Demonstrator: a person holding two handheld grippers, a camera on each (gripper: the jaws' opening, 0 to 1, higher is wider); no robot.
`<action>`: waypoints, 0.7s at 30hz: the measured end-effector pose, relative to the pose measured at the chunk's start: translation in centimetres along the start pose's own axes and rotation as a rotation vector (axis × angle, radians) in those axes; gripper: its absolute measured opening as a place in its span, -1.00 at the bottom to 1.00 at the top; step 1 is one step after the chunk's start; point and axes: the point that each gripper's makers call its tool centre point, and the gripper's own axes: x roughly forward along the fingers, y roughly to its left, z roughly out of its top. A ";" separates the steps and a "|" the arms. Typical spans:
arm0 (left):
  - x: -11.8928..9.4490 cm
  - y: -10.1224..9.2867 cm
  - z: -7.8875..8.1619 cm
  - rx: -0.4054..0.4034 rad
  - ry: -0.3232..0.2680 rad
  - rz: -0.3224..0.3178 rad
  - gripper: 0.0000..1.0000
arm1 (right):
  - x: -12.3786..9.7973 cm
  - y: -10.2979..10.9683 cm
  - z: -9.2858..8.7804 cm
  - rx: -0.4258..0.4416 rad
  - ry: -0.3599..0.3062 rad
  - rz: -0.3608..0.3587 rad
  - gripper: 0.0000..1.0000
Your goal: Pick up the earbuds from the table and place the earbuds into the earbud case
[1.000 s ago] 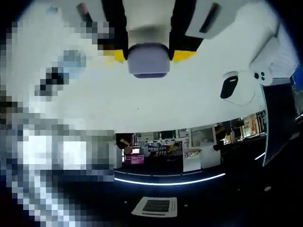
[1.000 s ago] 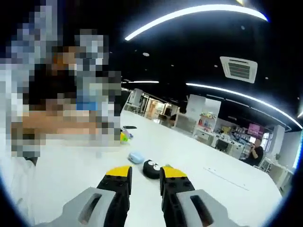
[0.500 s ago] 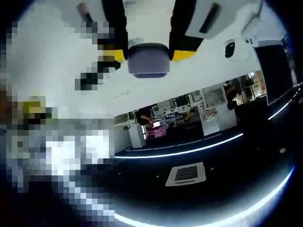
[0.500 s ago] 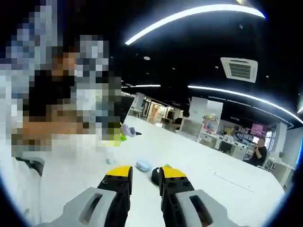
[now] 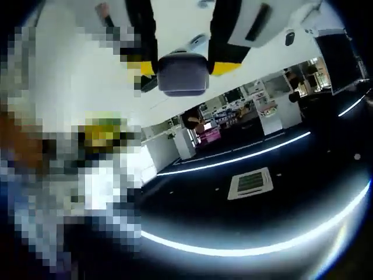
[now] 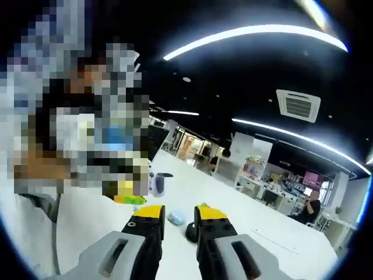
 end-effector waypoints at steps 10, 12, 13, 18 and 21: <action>-0.8 -1.8 1.5 0.115 -0.082 0.024 -0.29 | 0.7 2.9 0.0 0.493 -0.067 0.233 -0.50; -0.9 -1.9 1.8 0.122 -0.094 0.032 -0.29 | 1.0 2.9 -0.7 0.481 -0.056 0.236 -0.51; -0.9 -1.8 2.0 0.130 -0.101 0.041 -0.29 | 1.0 3.6 -0.7 0.522 -0.053 0.268 -0.50; -1.2 -2.0 3.6 0.123 -0.146 0.052 -0.29 | 1.4 4.2 0.9 0.691 -0.149 0.352 -0.40; -1.5 -2.4 4.3 0.124 -0.171 0.048 -0.29 | 1.4 4.3 1.2 0.710 -0.160 0.368 -0.38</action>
